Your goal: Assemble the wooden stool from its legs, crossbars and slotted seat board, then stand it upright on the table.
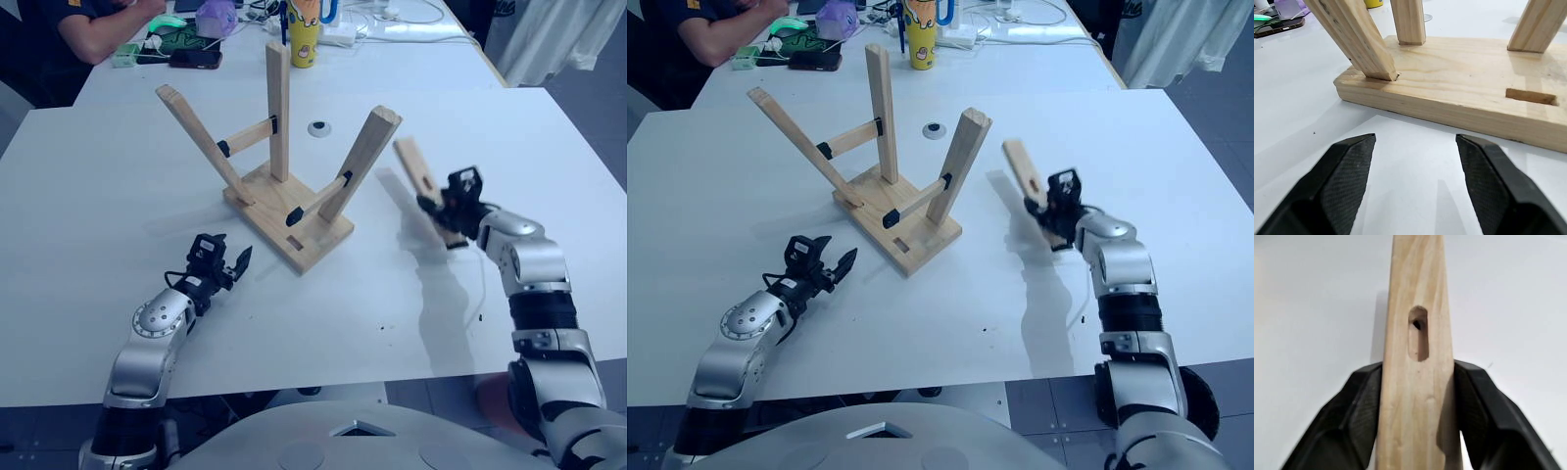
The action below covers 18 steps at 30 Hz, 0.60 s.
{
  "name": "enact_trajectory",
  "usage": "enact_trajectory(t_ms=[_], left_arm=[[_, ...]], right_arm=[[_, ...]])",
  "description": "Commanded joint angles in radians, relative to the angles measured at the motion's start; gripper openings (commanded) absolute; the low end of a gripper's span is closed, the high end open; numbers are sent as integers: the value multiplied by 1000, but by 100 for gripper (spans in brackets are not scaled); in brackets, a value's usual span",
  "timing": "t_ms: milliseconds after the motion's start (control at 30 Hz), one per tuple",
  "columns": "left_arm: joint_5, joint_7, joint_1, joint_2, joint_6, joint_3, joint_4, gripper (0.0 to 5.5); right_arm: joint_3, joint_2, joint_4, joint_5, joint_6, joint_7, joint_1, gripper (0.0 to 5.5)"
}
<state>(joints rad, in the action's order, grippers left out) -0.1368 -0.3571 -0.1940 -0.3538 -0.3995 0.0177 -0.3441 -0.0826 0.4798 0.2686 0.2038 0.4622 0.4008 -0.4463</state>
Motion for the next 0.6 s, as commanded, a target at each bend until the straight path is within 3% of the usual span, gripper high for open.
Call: enact_trajectory(t_ms=[33,133,267,467,600], left_arm=[[-93,4,47,43,-31,-51,-84,304],[-228,26,125,87,-84,-116,-185,304],[-512,97,261,137,-181,-207,-351,304],[-860,266,412,132,-234,-267,-479,389],[-1008,383,487,112,-222,-274,-503,446]], right_arm=[[-79,-32,-5,19,-214,-29,-154,206],[-99,-53,-72,56,-356,6,-261,206],[-82,-78,-236,192,-332,105,-373,206],[-19,-23,-429,416,-122,304,-435,206],[71,28,-471,327,-83,343,-403,206]])
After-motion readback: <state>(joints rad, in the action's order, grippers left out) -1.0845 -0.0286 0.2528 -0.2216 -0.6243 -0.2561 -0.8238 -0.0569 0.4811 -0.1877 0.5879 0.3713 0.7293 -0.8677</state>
